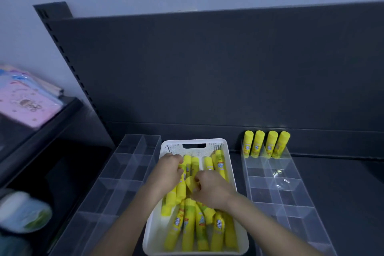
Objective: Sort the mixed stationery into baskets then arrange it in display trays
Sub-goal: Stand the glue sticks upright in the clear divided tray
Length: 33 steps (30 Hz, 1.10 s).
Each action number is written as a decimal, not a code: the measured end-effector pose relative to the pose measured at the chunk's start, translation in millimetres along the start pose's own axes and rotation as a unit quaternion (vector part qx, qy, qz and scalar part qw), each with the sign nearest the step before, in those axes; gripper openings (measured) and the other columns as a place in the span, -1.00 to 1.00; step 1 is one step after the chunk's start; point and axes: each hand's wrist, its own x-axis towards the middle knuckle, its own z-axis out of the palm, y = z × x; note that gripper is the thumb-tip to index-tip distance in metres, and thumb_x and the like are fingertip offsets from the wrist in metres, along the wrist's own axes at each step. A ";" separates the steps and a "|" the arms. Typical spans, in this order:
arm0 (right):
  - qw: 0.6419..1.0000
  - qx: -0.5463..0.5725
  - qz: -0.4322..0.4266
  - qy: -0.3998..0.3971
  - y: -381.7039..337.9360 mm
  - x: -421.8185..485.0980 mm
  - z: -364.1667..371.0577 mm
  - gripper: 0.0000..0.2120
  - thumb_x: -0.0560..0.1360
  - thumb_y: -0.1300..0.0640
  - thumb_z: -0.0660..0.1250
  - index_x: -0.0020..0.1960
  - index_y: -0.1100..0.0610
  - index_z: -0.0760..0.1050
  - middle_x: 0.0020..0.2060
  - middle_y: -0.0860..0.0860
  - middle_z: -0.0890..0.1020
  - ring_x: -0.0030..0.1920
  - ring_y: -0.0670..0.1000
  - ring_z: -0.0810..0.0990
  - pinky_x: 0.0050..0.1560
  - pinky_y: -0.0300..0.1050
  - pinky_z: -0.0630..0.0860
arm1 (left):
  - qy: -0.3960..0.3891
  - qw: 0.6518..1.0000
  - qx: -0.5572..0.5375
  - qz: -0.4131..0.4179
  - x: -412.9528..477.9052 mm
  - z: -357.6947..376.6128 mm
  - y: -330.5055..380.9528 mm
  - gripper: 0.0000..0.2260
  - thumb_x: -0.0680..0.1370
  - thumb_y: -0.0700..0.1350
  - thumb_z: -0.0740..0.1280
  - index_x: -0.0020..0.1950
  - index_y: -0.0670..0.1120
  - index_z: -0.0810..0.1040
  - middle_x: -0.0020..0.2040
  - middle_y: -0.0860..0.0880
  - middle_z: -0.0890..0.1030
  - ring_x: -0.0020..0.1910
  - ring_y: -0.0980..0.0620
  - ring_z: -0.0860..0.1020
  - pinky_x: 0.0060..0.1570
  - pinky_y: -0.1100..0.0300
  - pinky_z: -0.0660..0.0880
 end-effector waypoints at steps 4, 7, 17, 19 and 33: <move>0.998 0.030 0.038 0.048 1.6 4.9 -2.1 -0.81 0.39 0.18 0.29 -0.33 0.05 0.31 -0.30 -0.01 0.47 -0.24 0.04 0.45 -0.46 -0.19 0.26 | -0.037 0.999 0.021 0.000 1.0 2.6 1.3 -0.73 0.53 -0.16 0.32 0.22 -0.18 0.49 0.18 -0.14 0.48 0.18 -0.10 0.47 0.16 0.08 0.42; 0.984 0.098 0.036 0.146 7.2 4.6 -17.3 -0.84 0.37 0.25 0.26 -0.30 0.04 0.35 -0.38 -0.06 0.48 -0.36 -0.03 0.45 -0.48 -0.26 0.31 | -0.065 0.997 0.034 -0.012 1.9 5.0 4.5 -0.66 0.54 -0.12 0.29 0.29 -0.17 0.43 0.24 -0.14 0.44 0.25 -0.12 0.42 0.21 0.04 0.41; 0.837 0.466 0.072 0.278 18.9 -15.1 -36.6 -0.84 0.38 0.30 0.43 -0.09 0.10 0.56 -0.21 0.09 0.67 -0.23 0.05 0.63 -0.22 -0.03 0.58 | -0.194 0.971 0.139 -0.030 -5.2 13.6 13.6 -0.26 0.43 0.08 0.38 0.49 0.03 0.06 0.34 -0.13 0.27 0.34 -0.18 0.25 0.20 0.03 0.35; 0.831 0.478 0.068 0.277 20.6 -16.2 -37.9 -0.83 0.39 0.31 0.42 -0.07 0.12 0.56 -0.21 0.11 0.66 -0.27 0.02 0.62 -0.29 -0.10 0.54 | -0.148 0.981 0.118 -0.045 -0.5 9.3 18.6 -0.38 0.40 -0.06 0.38 0.39 -0.06 0.19 0.25 -0.13 0.37 0.26 -0.17 0.36 0.12 0.01 0.45; 0.779 0.449 0.060 0.434 77.3 -31.5 -92.8 -0.87 0.43 0.26 0.40 -0.06 0.09 0.56 -0.22 0.03 0.66 -0.22 -0.02 0.63 -0.31 -0.28 0.50 | 0.167 0.956 -0.233 0.064 32.7 -1.2 103.3 -0.84 0.40 -0.12 0.50 -0.06 -0.03 0.61 -0.16 0.06 0.55 -0.22 0.17 0.50 -0.24 0.41 0.33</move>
